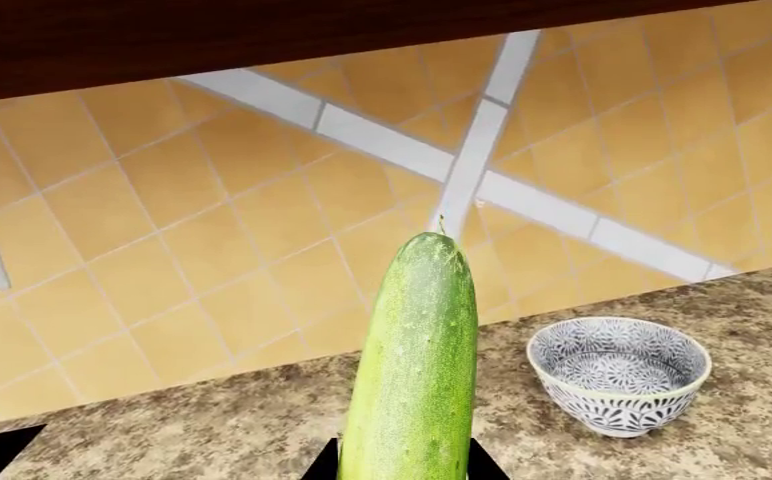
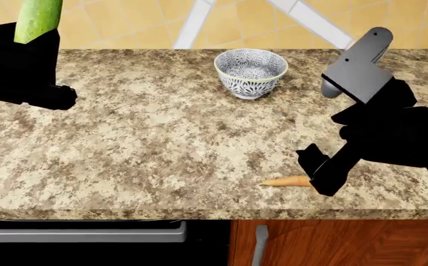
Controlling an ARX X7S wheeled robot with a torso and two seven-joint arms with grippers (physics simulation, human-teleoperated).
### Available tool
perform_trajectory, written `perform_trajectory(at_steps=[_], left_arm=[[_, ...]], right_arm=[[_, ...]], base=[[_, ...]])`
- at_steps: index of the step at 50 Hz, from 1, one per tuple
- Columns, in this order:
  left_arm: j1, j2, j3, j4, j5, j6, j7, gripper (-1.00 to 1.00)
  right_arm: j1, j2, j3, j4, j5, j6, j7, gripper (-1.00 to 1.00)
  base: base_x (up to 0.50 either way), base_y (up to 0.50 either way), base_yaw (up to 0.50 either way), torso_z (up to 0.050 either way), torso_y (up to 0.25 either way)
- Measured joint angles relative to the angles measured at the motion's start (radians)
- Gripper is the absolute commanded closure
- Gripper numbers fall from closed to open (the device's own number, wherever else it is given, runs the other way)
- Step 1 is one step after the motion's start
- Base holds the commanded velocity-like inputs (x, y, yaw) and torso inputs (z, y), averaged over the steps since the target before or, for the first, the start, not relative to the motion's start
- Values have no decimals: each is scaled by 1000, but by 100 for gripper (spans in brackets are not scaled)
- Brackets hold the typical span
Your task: Place the two vegetables and bowl onto the tray for setting up a vegetable dip station.
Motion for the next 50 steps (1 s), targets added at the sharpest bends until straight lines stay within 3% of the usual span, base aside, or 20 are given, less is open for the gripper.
perform_trajectory(at_steps=[50], left_arm=[[45, -9, -10, 2, 30, 20, 22, 100]], right_arm=[[-52, -29, -172, -16, -165, -79, -171, -100]], base=[[0, 0, 0, 0, 0]])
